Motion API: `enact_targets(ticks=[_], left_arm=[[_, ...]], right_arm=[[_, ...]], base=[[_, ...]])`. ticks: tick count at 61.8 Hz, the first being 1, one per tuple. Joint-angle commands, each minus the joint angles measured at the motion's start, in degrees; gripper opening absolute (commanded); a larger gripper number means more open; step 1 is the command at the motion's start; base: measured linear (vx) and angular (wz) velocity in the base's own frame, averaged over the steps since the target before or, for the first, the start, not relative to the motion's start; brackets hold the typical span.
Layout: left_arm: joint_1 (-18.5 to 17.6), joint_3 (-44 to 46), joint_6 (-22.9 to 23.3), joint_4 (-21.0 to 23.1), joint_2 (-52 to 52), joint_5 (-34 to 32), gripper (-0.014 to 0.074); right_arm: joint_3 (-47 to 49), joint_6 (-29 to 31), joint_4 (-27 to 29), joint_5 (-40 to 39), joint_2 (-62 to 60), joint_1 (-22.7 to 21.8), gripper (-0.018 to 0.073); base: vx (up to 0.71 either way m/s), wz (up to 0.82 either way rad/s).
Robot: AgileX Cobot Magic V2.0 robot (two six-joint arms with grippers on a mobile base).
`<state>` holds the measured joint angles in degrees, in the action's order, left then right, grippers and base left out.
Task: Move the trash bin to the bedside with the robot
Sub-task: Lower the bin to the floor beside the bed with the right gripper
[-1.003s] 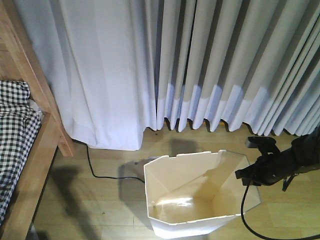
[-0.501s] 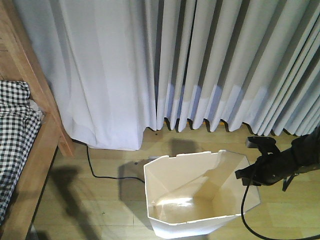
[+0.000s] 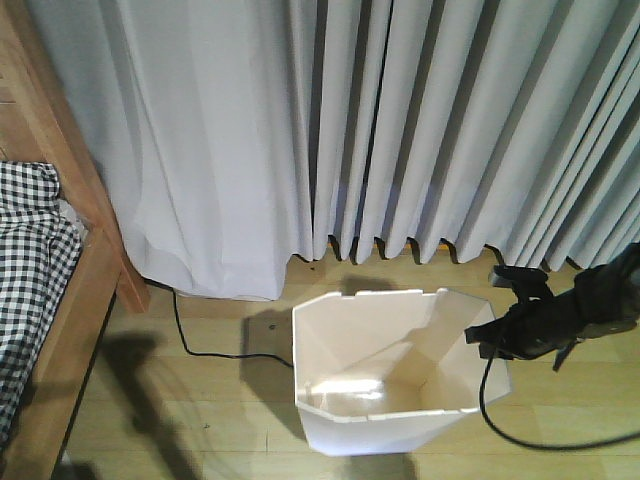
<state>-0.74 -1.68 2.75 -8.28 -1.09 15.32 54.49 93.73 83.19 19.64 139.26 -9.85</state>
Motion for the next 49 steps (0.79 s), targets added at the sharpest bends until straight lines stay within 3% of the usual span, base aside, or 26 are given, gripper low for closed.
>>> enact_targets(ticks=[1,49], left_arm=[[-0.4,-1.6,0.5,0.2,-0.5,-4.2,-0.0006],[-0.4,-1.6,0.5,0.2,-0.5,-4.2,-0.0006]], right_arm=[[3.9,-1.2,2.1,8.3,-0.3,-0.2,-0.0007],[28.7,-5.8,2.0,10.4,23.2,-0.2,-0.0007]], base=[[0.00,0.00],[0.00,0.00]])
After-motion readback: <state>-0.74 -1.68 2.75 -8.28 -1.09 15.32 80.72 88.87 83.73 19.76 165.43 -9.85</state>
